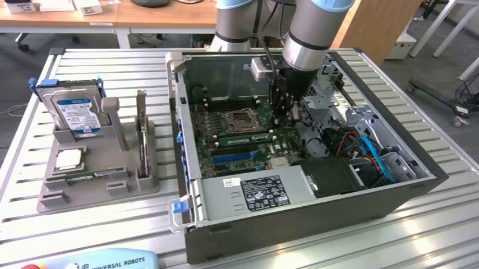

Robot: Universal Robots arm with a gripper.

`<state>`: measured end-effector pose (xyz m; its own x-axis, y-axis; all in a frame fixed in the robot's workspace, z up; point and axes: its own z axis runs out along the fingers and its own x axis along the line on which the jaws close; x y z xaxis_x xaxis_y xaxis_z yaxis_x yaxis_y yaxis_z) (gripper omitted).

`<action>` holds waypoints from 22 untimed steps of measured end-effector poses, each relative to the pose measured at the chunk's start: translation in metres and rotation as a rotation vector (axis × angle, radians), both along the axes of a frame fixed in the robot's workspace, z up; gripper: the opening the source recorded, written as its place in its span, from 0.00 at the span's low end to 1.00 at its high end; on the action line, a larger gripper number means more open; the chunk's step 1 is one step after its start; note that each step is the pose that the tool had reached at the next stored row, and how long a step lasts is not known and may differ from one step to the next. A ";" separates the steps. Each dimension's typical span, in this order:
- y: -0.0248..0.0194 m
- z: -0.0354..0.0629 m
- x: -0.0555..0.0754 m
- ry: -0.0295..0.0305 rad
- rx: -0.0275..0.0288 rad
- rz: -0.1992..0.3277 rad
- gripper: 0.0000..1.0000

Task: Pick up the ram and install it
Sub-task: 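Press down the ram until it locks into place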

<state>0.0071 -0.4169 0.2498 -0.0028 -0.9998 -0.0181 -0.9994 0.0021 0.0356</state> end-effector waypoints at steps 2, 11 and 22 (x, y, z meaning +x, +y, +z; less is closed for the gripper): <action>0.0000 -0.0012 0.000 0.0000 0.0000 0.000 0.10; 0.0006 -0.0031 0.000 -0.0001 0.0004 0.000 0.10; 0.0012 -0.0060 0.000 -0.0004 0.0009 0.000 0.10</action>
<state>0.0071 -0.4157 0.2438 -0.0028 -0.9998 -0.0190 -0.9994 0.0022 0.0352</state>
